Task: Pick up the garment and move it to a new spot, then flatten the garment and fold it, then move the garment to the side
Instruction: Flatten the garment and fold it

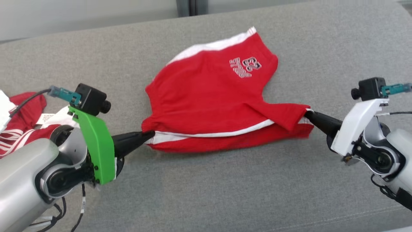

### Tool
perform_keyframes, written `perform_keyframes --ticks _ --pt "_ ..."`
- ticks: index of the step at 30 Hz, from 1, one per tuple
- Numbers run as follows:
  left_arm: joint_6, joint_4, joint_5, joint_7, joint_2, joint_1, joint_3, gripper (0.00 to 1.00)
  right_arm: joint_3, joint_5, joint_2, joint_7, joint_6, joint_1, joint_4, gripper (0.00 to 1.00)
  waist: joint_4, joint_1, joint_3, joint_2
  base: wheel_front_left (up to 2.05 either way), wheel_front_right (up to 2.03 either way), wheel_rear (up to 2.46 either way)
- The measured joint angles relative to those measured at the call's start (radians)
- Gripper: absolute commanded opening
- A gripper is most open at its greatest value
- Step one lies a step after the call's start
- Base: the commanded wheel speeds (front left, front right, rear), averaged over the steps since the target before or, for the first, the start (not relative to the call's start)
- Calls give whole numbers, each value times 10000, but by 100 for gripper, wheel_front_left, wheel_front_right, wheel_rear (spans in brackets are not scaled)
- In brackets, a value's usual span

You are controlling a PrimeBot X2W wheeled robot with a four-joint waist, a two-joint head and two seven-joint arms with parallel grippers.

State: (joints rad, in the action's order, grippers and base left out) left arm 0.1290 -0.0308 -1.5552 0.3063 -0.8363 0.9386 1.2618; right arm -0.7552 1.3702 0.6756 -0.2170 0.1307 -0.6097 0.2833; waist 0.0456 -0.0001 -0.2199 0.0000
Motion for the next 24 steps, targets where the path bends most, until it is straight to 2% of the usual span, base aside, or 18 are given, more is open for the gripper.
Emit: perform_keyframes --ticks 4,8,15,24 --pt "0 656 -502 230 -433 -229 -33 0 221 520 642 -464 -2 585 -825 0 -32 0 568 0 0 0 0" --pt "2 719 -677 299 -474 -226 -146 0 483 986 857 -867 -2 716 -1034 0 -164 0 832 0 0 0 0" --pt "2 -485 -1145 558 430 260 -476 0 1039 1375 366 -1179 -2 -409 -393 0 -404 0 450 0 0 0 0" --pt "2 -2157 -1139 989 1152 1097 -807 0 1369 1871 -458 -1889 -2 -2203 1546 0 -644 0 -772 0 0 0 0"
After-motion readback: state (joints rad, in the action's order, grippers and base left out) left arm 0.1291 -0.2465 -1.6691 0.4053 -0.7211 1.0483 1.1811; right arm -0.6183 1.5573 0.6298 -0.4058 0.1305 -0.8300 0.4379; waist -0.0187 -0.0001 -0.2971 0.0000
